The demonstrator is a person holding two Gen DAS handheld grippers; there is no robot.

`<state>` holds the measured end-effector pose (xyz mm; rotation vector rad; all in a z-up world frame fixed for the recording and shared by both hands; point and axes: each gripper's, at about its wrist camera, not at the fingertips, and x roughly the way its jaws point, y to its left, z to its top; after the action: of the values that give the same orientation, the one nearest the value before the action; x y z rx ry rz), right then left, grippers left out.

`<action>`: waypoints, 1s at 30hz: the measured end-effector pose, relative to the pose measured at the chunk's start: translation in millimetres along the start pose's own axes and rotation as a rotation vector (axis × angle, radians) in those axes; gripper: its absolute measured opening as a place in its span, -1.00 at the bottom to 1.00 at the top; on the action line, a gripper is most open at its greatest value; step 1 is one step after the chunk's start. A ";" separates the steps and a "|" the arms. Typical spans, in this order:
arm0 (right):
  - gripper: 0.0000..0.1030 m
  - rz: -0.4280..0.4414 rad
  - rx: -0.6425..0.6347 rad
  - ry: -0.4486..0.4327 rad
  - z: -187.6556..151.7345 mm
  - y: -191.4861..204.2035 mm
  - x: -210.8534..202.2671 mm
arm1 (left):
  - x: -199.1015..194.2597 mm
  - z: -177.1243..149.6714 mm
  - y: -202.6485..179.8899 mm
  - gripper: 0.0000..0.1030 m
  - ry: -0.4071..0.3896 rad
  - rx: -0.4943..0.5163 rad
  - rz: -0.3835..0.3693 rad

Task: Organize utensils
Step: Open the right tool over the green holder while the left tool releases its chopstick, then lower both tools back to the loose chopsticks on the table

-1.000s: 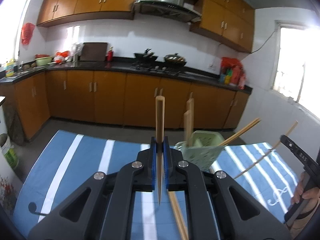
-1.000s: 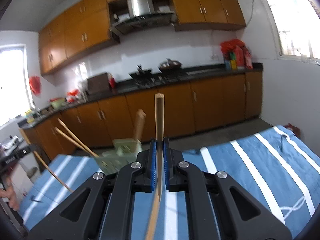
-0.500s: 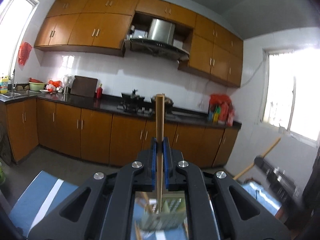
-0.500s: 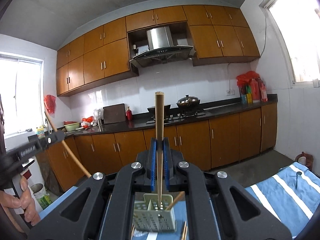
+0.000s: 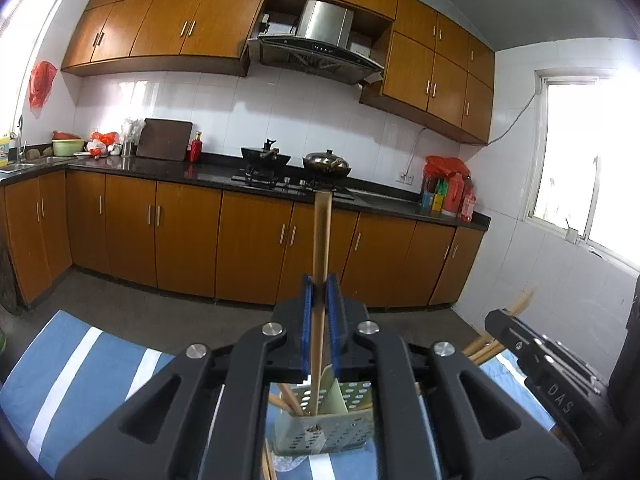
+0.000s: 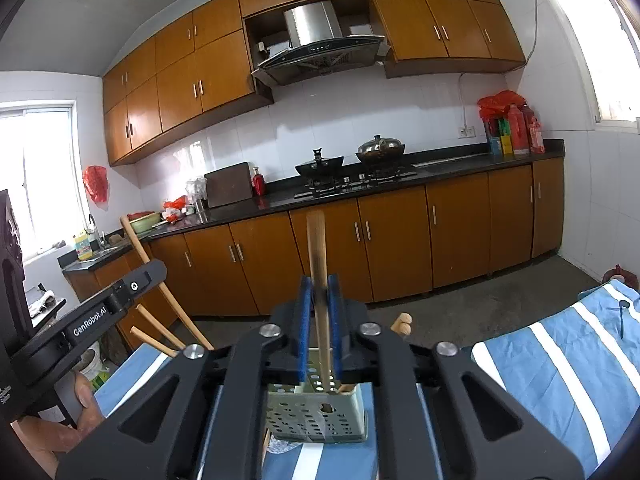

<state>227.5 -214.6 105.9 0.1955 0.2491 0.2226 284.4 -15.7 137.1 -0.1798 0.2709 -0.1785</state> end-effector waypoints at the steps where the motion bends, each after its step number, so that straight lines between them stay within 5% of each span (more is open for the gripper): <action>1: -0.57 -0.004 0.003 -0.002 1.2 -0.7 -2.5 | -2.4 -1.1 1.2 -0.80 0.001 -0.002 0.001; 13: -0.55 -0.067 -0.010 -0.026 2.7 -8.8 -59.1 | -67.6 -14.2 27.9 -0.54 0.015 -0.018 0.057; 15: -0.55 -0.101 -0.010 0.024 -13.5 -16.8 -60.5 | -75.0 -32.9 40.1 -0.48 0.066 -0.018 0.082; 19: -0.55 -0.160 0.018 0.282 -76.3 -41.8 -34.4 | -64.6 -84.2 61.7 -0.48 0.229 0.001 0.122; 24: -0.68 -0.112 0.086 0.576 -158.3 -50.5 2.4 | -47.5 -149.8 77.6 -0.49 0.438 -0.013 0.112; 30: -0.72 -0.090 0.089 0.655 -189.5 -38.5 14.4 | -41.8 -189.7 65.5 -0.49 0.548 -0.023 0.069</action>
<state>198.4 -217.1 -85.8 0.1943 0.9176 0.1807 201.4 27.3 -45.4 -0.1410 0.8233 -0.1541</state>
